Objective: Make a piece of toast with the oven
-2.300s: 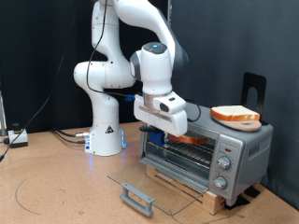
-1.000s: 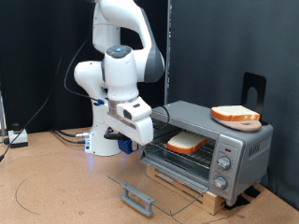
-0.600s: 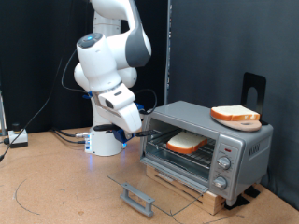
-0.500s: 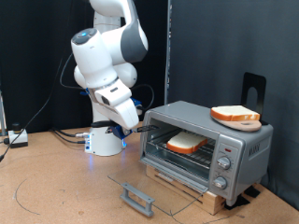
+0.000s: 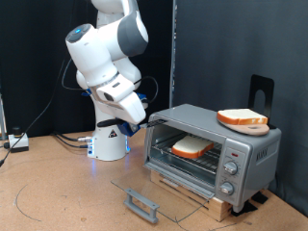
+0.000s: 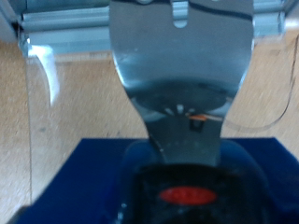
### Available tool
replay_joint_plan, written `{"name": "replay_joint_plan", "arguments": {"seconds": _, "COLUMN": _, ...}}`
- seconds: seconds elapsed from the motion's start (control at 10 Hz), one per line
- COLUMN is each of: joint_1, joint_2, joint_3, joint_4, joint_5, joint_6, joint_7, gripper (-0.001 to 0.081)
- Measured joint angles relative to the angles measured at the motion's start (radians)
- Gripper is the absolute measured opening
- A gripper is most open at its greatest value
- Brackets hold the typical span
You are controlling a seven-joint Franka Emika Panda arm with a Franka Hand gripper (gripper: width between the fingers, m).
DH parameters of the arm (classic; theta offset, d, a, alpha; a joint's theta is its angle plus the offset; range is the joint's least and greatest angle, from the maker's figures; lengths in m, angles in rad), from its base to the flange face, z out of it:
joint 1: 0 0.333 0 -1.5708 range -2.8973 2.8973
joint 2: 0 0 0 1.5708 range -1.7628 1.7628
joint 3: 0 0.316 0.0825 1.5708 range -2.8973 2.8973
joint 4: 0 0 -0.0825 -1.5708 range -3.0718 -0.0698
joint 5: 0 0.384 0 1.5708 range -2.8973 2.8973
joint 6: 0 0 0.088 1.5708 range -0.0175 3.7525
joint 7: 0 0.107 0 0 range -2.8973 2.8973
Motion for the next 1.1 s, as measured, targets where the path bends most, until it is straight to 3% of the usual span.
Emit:
{"name": "replay_joint_plan", "arguments": {"seconds": 0.4, "joint_1": 0.005, "joint_2": -0.110, "joint_3": 0.001, "joint_4": 0.008, "joint_5": 0.037, "joint_6": -0.120, "joint_7": -0.045, "gripper": 0.0395}}
{"name": "replay_joint_plan", "arguments": {"seconds": 0.6, "joint_1": 0.004, "joint_2": -0.128, "joint_3": 0.002, "joint_4": 0.003, "joint_5": 0.036, "joint_6": -0.136, "joint_7": -0.044, "gripper": 0.0395}}
{"name": "replay_joint_plan", "arguments": {"seconds": 0.8, "joint_1": 0.030, "joint_2": -0.133, "joint_3": -0.004, "joint_4": 0.003, "joint_5": 0.134, "joint_6": -0.225, "joint_7": -0.165, "gripper": 0.0395}}
{"name": "replay_joint_plan", "arguments": {"seconds": 1.1, "joint_1": 0.085, "joint_2": -0.162, "joint_3": 0.014, "joint_4": 0.000, "joint_5": 0.195, "joint_6": -0.351, "joint_7": -0.192, "gripper": 0.0395}}
